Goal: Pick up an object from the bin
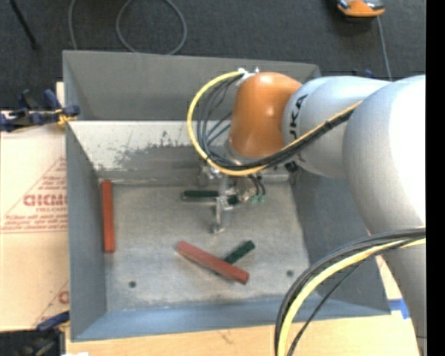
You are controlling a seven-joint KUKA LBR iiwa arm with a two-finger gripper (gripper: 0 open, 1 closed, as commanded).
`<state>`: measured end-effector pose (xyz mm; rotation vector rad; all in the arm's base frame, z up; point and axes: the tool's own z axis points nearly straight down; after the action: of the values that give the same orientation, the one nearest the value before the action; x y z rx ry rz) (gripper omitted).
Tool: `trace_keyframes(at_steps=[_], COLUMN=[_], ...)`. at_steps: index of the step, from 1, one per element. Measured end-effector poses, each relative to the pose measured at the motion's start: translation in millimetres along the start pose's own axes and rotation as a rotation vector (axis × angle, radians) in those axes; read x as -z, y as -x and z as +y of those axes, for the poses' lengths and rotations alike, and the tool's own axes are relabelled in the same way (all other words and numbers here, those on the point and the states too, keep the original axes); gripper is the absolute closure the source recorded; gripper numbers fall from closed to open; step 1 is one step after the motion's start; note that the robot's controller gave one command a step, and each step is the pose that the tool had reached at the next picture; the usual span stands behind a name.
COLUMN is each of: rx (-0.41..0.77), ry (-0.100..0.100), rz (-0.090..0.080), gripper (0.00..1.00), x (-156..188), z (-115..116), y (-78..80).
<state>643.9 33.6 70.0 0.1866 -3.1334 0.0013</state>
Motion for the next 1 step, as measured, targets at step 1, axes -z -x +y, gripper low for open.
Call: trace_keyframes(at_steps=[1], rx=[-0.001], ry=[0.0], rz=[-0.008], gripper=[1.0], x=[4.7], z=[-0.3], y=[2.3])
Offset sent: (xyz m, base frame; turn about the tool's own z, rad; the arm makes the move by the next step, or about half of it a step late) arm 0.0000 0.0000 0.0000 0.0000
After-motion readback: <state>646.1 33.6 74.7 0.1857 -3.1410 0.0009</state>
